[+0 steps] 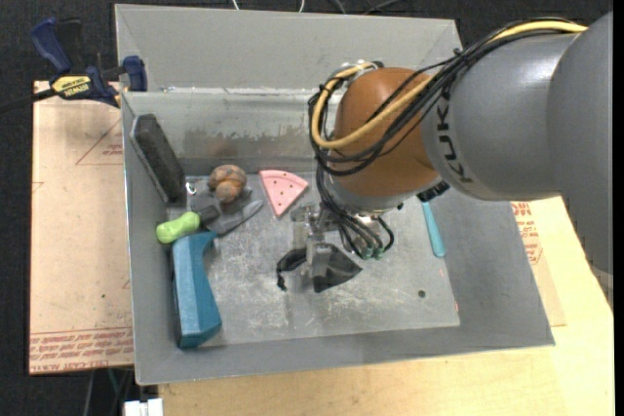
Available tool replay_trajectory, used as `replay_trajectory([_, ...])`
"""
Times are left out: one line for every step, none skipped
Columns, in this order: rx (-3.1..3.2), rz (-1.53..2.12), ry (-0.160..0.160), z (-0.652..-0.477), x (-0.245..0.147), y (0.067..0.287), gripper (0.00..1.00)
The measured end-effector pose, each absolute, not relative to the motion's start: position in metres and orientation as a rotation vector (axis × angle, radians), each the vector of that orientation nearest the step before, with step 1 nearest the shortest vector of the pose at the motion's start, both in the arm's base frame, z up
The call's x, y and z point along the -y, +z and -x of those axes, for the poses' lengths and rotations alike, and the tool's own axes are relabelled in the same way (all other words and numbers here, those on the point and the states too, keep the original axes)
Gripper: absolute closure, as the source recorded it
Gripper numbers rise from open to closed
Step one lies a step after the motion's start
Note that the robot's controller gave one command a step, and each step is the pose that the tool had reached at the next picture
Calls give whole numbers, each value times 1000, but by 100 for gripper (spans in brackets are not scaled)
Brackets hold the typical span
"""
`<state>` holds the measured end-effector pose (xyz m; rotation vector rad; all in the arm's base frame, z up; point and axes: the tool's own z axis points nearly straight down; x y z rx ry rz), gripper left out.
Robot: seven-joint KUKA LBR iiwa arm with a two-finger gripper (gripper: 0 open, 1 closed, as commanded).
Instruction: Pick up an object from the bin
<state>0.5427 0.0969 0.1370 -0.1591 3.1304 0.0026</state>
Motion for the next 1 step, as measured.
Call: replay_trajectory([-3136, 133, 2, -525, -87, 219, 100])
